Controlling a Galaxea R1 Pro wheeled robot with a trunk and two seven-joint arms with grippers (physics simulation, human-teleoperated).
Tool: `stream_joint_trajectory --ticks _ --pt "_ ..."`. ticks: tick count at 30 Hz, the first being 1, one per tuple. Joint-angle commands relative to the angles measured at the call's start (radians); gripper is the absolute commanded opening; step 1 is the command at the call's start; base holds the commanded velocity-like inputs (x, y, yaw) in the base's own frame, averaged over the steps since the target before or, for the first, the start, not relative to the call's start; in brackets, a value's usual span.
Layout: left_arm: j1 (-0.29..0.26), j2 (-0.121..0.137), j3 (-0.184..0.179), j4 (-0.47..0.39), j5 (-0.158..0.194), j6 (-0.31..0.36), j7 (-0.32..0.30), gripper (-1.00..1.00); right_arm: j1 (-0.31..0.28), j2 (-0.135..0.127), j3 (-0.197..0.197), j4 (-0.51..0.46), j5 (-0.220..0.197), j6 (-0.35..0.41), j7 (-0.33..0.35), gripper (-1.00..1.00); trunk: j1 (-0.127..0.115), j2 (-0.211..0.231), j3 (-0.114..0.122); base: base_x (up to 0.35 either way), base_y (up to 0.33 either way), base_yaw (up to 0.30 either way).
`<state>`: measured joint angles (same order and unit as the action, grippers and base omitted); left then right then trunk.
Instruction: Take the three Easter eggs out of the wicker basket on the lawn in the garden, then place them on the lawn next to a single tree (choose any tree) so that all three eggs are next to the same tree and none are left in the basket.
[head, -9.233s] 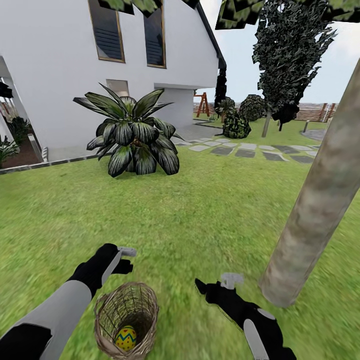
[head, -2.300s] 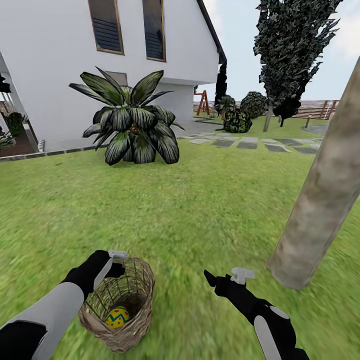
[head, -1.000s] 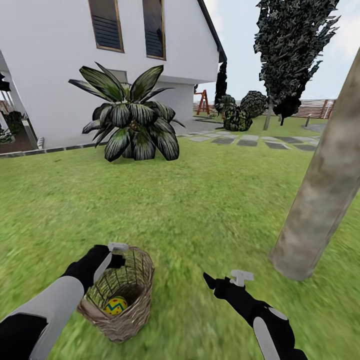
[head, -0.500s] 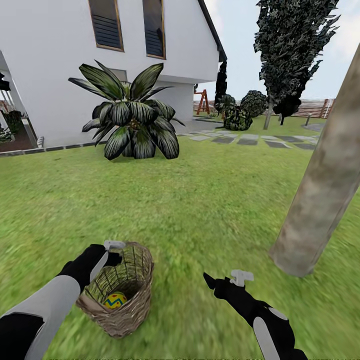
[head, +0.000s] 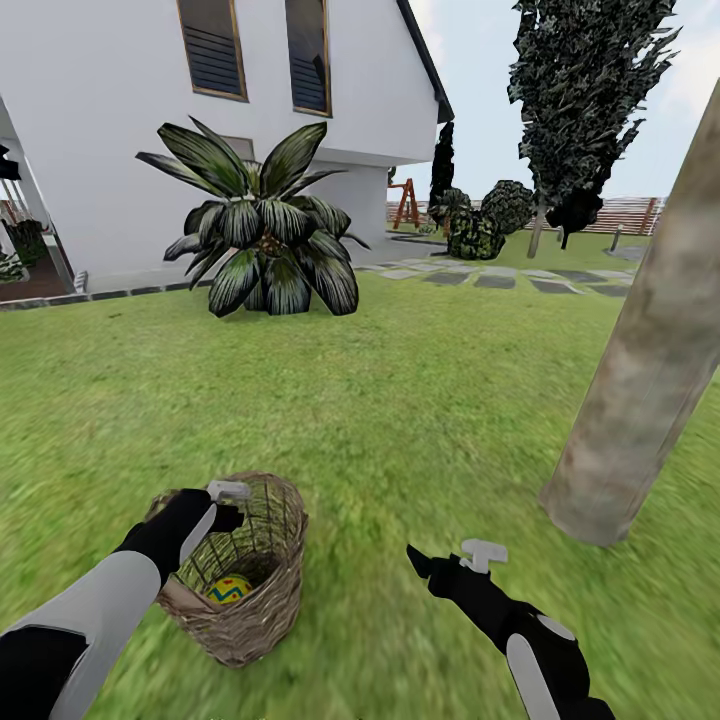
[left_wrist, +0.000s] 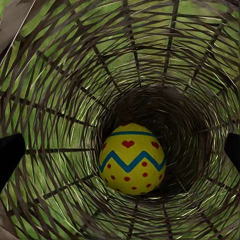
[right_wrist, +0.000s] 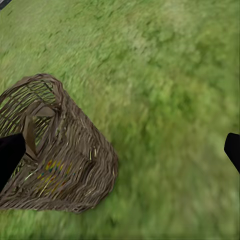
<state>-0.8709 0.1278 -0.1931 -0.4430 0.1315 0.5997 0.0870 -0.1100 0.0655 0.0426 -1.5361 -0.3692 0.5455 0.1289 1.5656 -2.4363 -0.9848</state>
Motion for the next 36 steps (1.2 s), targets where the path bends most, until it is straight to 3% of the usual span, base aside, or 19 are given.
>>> stream_joint_trajectory --ticks 1,9,36 --pt "0.000 0.001 -0.008 -0.002 0.011 0.005 0.008 1.00 0.000 0.000 -0.001 -0.001 -0.002 0.005 0.002 1.00 0.004 -0.008 -0.004 0.000 0.000 0.000" --pt "0.000 0.001 -0.008 -0.002 0.009 0.006 0.009 1.00 0.000 0.000 -0.001 -0.001 -0.002 0.005 0.003 1.00 0.034 -0.064 -0.029 0.000 0.000 0.000" --pt "0.000 0.001 -0.008 -0.001 0.010 0.011 0.005 1.00 -0.001 0.000 -0.001 -0.001 -0.002 0.005 0.002 1.00 0.047 -0.070 -0.134 0.000 0.000 0.000"
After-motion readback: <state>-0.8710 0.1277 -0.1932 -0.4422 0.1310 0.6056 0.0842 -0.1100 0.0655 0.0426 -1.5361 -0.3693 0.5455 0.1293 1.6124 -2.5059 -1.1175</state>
